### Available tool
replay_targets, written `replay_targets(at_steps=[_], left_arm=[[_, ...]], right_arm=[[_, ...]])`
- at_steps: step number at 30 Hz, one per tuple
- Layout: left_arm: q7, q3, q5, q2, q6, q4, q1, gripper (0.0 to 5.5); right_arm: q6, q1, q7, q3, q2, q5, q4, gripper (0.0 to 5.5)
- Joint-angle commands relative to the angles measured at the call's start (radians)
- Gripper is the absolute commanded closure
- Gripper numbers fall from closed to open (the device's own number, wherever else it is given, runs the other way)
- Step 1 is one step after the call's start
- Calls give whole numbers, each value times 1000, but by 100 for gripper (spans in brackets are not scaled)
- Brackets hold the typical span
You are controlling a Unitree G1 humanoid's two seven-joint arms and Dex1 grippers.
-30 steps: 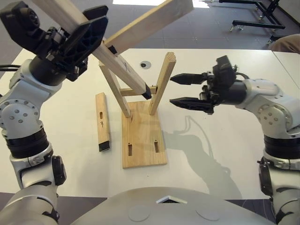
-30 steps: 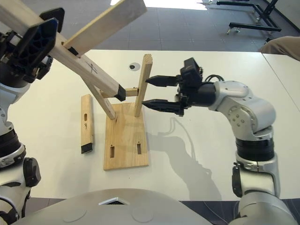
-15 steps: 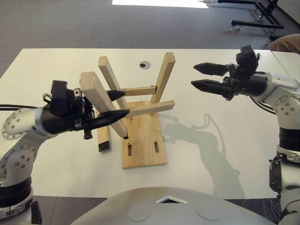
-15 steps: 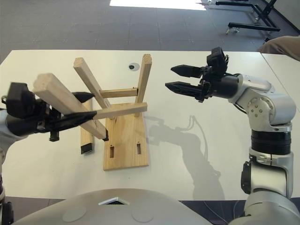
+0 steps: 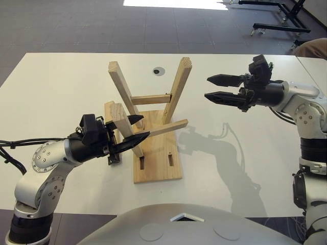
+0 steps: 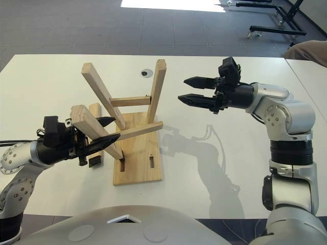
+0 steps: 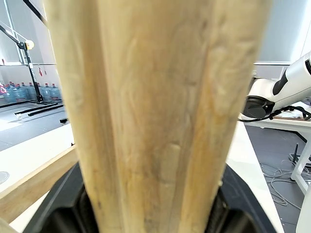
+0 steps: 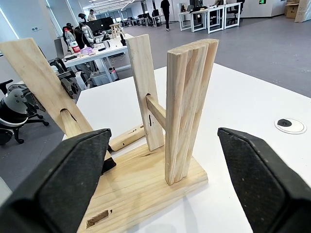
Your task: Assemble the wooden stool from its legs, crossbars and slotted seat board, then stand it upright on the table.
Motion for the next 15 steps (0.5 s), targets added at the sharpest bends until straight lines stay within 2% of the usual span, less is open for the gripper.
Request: replay_targets(at_steps=[1, 10, 15], left_arm=[[-53, -4, -4, 65, 18, -18, 47, 346], [-123, -31, -15, 132, 11, -14, 64, 346], [-133, -10, -52, 155, 23, -8, 64, 346]], right_arm=[[-3, -26, 0, 4, 3, -16, 11, 146], [0, -58, 5, 20, 13, -32, 43, 146], [-7, -64, 16, 29, 15, -45, 59, 146]])
